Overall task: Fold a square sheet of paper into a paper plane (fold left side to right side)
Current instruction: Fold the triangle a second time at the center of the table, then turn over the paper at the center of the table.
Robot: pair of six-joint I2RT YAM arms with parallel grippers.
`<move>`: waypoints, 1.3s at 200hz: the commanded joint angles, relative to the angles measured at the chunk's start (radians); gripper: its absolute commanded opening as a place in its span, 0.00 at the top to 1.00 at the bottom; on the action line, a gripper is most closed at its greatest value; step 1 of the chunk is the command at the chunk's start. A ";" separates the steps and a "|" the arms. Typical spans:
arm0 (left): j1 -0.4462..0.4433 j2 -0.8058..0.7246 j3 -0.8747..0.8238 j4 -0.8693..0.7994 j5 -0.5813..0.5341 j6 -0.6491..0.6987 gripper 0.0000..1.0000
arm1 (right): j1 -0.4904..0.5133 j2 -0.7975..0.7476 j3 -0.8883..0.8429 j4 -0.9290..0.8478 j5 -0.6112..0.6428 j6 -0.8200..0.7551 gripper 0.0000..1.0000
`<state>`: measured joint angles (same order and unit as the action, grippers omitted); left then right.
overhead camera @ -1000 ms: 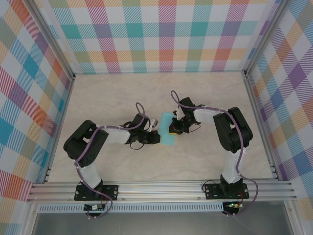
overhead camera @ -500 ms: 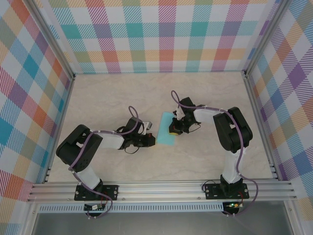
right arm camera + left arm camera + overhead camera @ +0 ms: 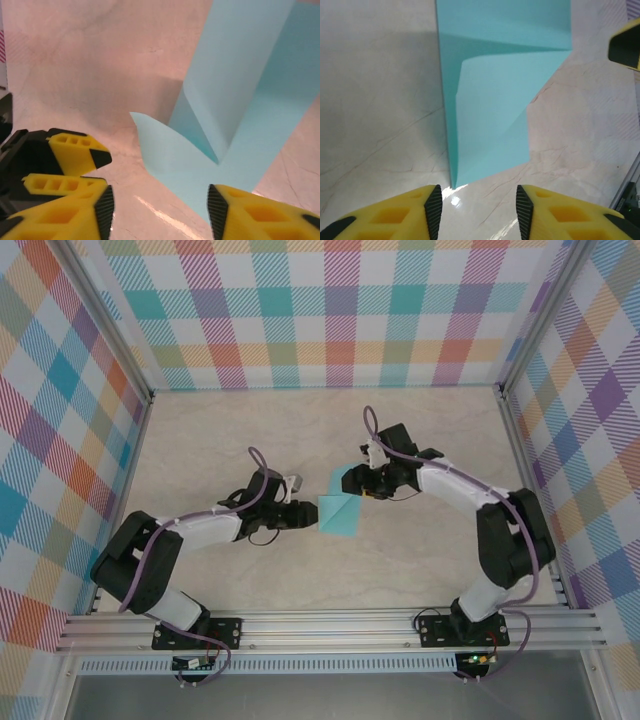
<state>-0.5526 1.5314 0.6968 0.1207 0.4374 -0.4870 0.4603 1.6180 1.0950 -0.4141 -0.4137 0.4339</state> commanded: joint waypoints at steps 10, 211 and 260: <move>0.013 0.091 0.072 0.050 0.023 -0.019 0.50 | 0.005 -0.110 -0.122 -0.050 0.066 -0.010 0.32; 0.019 -0.042 -0.023 0.049 -0.127 -0.056 0.47 | 0.008 0.250 -0.076 0.434 -0.250 0.183 0.58; 0.019 -0.284 -0.105 -0.039 -0.216 -0.085 0.36 | 0.005 0.145 -0.080 0.383 -0.250 0.110 0.92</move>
<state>-0.5507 1.3594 0.6300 0.1448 0.2893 -0.5533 0.4614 1.8473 1.0042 -0.0261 -0.6304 0.5865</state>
